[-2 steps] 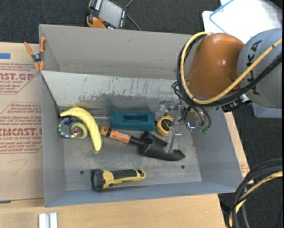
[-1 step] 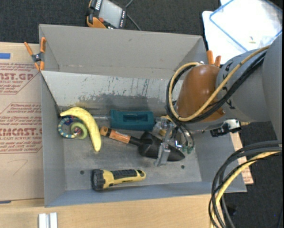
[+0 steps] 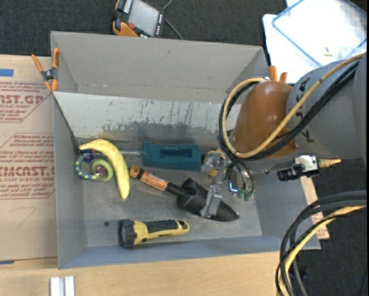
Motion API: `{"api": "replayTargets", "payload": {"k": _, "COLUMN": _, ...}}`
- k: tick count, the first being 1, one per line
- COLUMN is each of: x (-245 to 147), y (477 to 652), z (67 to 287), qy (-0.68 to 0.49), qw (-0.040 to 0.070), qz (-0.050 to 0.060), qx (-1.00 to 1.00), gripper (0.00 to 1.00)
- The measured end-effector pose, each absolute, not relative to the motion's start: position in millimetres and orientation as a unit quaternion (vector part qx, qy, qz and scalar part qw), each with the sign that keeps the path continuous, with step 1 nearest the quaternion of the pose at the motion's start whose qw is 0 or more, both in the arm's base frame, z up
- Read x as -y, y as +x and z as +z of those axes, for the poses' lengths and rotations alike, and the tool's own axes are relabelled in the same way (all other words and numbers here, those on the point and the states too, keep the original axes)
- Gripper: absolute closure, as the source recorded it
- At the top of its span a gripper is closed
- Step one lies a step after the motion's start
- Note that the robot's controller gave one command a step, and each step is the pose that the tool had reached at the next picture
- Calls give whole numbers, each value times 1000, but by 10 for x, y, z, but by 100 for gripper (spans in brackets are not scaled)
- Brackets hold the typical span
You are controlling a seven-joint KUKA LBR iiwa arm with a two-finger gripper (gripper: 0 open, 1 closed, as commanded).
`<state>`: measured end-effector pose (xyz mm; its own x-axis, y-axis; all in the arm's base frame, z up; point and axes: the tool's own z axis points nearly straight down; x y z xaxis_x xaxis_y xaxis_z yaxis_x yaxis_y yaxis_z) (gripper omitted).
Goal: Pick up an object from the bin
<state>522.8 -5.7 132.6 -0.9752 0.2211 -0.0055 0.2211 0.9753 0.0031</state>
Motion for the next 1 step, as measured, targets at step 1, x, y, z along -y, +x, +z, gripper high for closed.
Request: {"api": "replayTargets", "payload": {"k": 1, "x": -102, "y": 5211, "z": 974, "qy": 207, "qw": -1, "qz": 1, "qx": -978, "gripper": 0}}
